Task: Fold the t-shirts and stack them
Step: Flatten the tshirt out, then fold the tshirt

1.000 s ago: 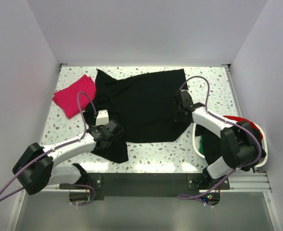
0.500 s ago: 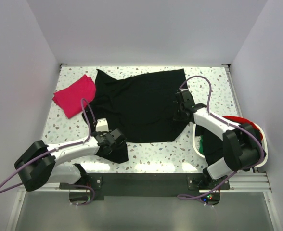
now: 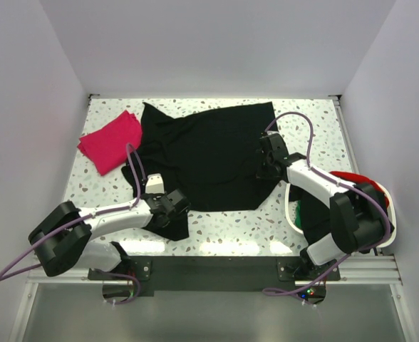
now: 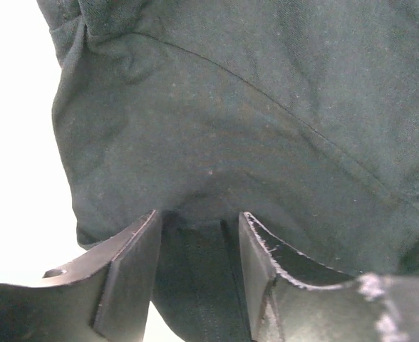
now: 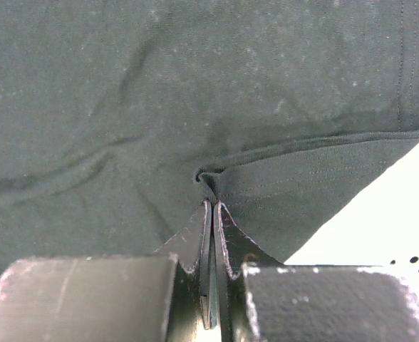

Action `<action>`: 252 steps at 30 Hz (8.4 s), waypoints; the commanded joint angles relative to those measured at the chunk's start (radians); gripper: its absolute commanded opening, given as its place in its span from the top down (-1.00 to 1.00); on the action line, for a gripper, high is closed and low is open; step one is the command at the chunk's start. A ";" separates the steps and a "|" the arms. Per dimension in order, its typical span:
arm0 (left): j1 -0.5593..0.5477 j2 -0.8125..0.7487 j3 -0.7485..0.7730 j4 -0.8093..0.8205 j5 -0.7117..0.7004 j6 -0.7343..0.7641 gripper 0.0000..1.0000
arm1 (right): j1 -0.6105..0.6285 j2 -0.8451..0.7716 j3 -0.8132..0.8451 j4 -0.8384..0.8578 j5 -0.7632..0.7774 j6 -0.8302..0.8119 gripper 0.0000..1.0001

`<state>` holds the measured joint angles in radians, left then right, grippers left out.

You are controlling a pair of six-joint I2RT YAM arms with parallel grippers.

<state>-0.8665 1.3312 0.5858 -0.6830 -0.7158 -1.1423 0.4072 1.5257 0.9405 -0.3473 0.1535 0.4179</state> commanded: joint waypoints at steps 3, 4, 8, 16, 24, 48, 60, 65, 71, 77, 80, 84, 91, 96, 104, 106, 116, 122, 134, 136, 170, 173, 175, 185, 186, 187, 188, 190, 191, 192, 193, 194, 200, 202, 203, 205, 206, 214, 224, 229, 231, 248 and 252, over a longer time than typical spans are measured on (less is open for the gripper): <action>-0.003 0.006 0.003 -0.006 -0.036 -0.013 0.09 | -0.004 -0.012 -0.003 0.024 -0.003 -0.014 1.00; -0.002 0.010 0.003 -0.006 -0.037 -0.011 0.11 | -0.004 -0.012 -0.003 0.024 -0.003 -0.014 1.00; -0.005 0.003 0.006 -0.018 -0.034 -0.016 0.22 | -0.004 -0.002 0.000 0.022 -0.002 -0.014 1.00; -0.003 -0.015 0.016 -0.061 -0.053 -0.036 0.34 | -0.002 0.004 0.004 0.021 -0.006 -0.019 1.00; -0.005 -0.009 0.020 -0.067 -0.063 -0.045 0.57 | -0.004 0.007 0.007 0.018 -0.008 -0.019 1.00; -0.003 -0.236 0.051 -0.024 -0.106 0.125 1.00 | -0.002 -0.223 -0.028 -0.162 0.107 0.036 1.00; -0.063 -0.403 0.065 -0.088 -0.027 0.147 1.00 | -0.002 -0.485 -0.104 -0.352 0.161 0.084 1.00; -0.196 -0.440 0.118 -0.167 -0.056 0.066 1.00 | -0.002 -0.574 -0.118 -0.424 0.170 0.102 1.00; -0.351 -0.472 0.151 -0.257 -0.059 -0.051 1.00 | -0.002 -0.668 -0.103 -0.493 0.159 0.127 1.00; -0.450 -0.513 0.172 -0.253 -0.080 -0.100 1.00 | -0.004 -0.703 -0.083 -0.516 0.164 0.124 1.00; -0.451 -0.543 0.184 -0.172 -0.118 -0.024 1.00 | -0.002 -0.708 -0.091 -0.486 0.156 0.108 1.00; -0.451 -0.544 0.209 -0.049 -0.207 0.104 1.00 | -0.002 -0.720 -0.111 -0.443 0.138 0.093 1.00; -0.451 -0.468 0.301 -0.044 -0.281 0.205 1.00 | -0.004 -0.710 -0.082 -0.475 0.098 0.073 1.00; -0.451 -0.414 0.399 -0.251 -0.251 0.061 1.00 | -0.004 -0.641 0.029 -0.625 0.130 0.091 1.00; -0.451 -0.314 0.597 -0.633 -0.093 -0.185 1.00 | -0.002 -0.507 0.179 -0.832 0.144 0.131 1.00; -0.450 -0.308 0.623 -0.632 -0.026 -0.174 1.00 | -0.002 -0.481 0.219 -0.893 0.124 0.145 1.00; -0.450 -0.333 0.772 -0.633 0.131 -0.200 1.00 | -0.002 -0.431 0.357 -1.096 0.089 0.200 1.00; -0.448 -0.308 0.734 -0.633 0.139 -0.273 1.00 | -0.004 -0.374 0.393 -1.148 0.083 0.203 1.00; -0.194 -0.257 0.700 -0.523 0.065 -0.076 1.00 | -0.002 -0.257 0.445 -1.082 0.081 0.208 1.00; -0.172 -0.256 0.703 -0.541 0.038 -0.059 1.00 | -0.004 -0.234 0.461 -1.078 0.101 0.205 1.00; 0.204 -0.270 0.569 -0.009 0.119 0.555 1.00 | -0.214 -0.001 0.573 -0.915 0.006 0.131 1.00; 0.237 -0.264 0.569 0.002 0.115 0.579 1.00 | -0.226 0.020 0.592 -0.912 0.011 0.127 1.00; 0.257 -0.267 0.562 0.023 0.127 0.601 1.00 | -0.237 0.031 0.600 -0.911 0.017 0.119 1.00; 0.351 -0.210 0.545 0.168 0.220 0.725 1.00 | -0.260 0.137 0.679 -0.911 0.038 0.088 1.00; 0.359 -0.207 0.545 0.175 0.222 0.740 1.00 | -0.260 0.146 0.687 -0.914 0.040 0.082 1.00; 0.368 -0.204 0.548 0.178 0.228 0.748 1.00 | -0.261 0.169 0.695 -0.915 0.041 0.079 1.00; 0.385 -0.196 0.548 0.183 0.231 0.756 1.00 | -0.263 0.178 0.707 -0.915 0.043 0.076 1.00; 0.409 -0.187 0.540 0.204 0.256 0.780 1.00 | -0.263 0.204 0.716 -0.917 0.046 0.071 1.00; 0.417 -0.182 0.539 0.215 0.271 0.789 1.00 | -0.265 0.214 0.724 -0.917 0.049 0.071 1.00; 0.423 -0.176 0.531 0.239 0.300 0.808 1.00 | -0.266 0.221 0.728 -0.917 0.049 0.068 1.00; 0.431 -0.164 0.529 0.250 0.315 0.819 1.00 | -0.269 0.228 0.731 -0.915 0.050 0.067 1.00; 0.434 -0.155 0.529 0.261 0.328 0.828 1.00 | -0.269 0.241 0.736 -0.915 0.052 0.067 1.00; 0.458 -0.093 0.526 0.312 0.357 0.877 1.00 | -0.275 0.287 0.758 -0.907 0.050 0.067 1.00; 0.471 -0.086 0.526 0.327 0.352 0.892 1.00 | -0.274 0.298 0.773 -0.907 0.054 0.067 1.00; 0.477 -0.083 0.526 0.335 0.352 0.901 1.00 | -0.274 0.309 0.777 -0.907 0.057 0.067 1.00; 0.494 -0.075 0.526 0.344 0.358 0.906 1.00 | -0.275 0.314 0.787 -0.907 0.066 0.068 1.00; 0.500 -0.070 0.526 0.350 0.364 0.911 1.00 | -0.277 0.320 0.796 -0.909 0.066 0.068 1.00; 0.550 0.031 0.554 0.425 0.415 0.938 1.00 | -0.286 0.405 0.877 -0.911 0.063 0.065 1.00; 0.557 0.027 0.615 0.220 0.319 0.826 -0.89 | -0.285 0.452 1.061 -0.920 -0.051 -0.014 -0.15; 0.560 -0.097 0.504 0.036 0.357 0.633 -0.86 | -0.242 0.384 0.965 -0.855 -0.132 -0.016 -0.15; 0.563 -0.154 0.439 -0.030 0.418 0.526 -0.81 | -0.191 0.343 0.882 -0.805 -0.150 -0.004 -0.15; 0.563 -0.239 0.043 0.096 0.607 0.224 -0.94 | 0.028 0.338 0.475 -0.518 -0.289 0.084 -0.14; 0.564 -0.256 -0.010 0.080 0.570 0.194 -1.00 | 0.028 0.363 0.434 -0.499 -0.292 0.084 -0.14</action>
<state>-0.3096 1.0954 0.6125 -0.6163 -0.1120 -0.8928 0.4358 1.8671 1.4021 -0.8883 -0.1089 0.4904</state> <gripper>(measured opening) 0.993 0.572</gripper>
